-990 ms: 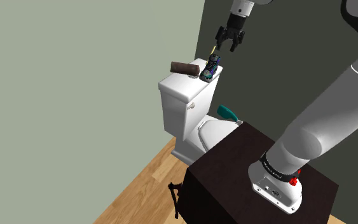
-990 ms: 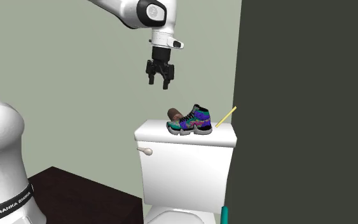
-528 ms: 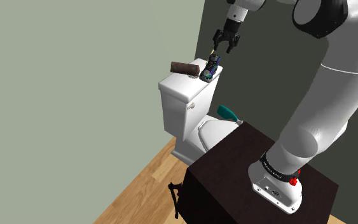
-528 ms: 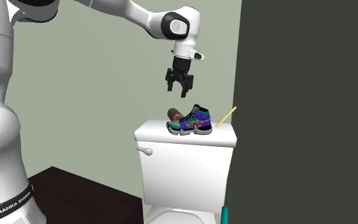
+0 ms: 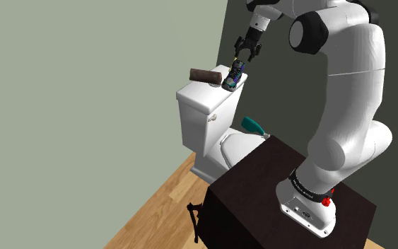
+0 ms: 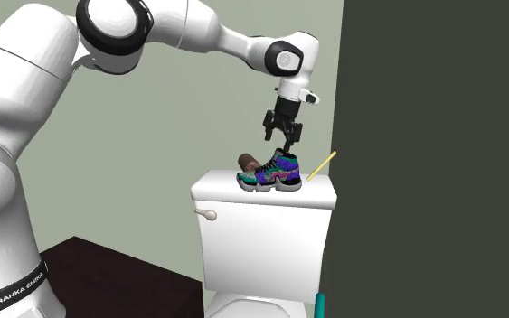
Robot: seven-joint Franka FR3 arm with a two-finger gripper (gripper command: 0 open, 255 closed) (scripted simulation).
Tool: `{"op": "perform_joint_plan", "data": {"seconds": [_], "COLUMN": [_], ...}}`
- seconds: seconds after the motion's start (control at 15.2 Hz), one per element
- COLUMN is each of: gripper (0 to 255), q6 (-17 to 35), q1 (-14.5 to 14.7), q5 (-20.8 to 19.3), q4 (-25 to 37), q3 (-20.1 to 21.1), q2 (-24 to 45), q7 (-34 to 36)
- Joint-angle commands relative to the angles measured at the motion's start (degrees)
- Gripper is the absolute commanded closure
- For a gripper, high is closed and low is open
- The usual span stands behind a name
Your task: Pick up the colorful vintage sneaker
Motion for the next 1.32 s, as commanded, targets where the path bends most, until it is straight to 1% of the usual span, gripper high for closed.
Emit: {"op": "perform_joint_plan", "data": {"seconds": [0.0, 0.4, 0.53, 0.59, 1.19, 1.25], "gripper": [0, 0, 0, 255, 255, 255], "q6": [-0.49, 3.50, 3.87, 3.88, 3.86, 3.23], "q1": [-1.02, -0.56, -0.52, -0.47, -0.53, -0.58], "q5": [0.92, 1.32, 1.37, 1.36, 1.37, 1.28], "q4": [2.69, -0.95, -1.26, -1.28, -1.26, -0.73], "q3": [0.34, 0.52, 0.54, 0.55, 0.54, 0.50], "q2": [2.44, 3.05, 3.13, 3.11, 3.14, 2.99], "q7": [0.06, -1.17, -1.29, -1.23, -1.29, -1.09]}}
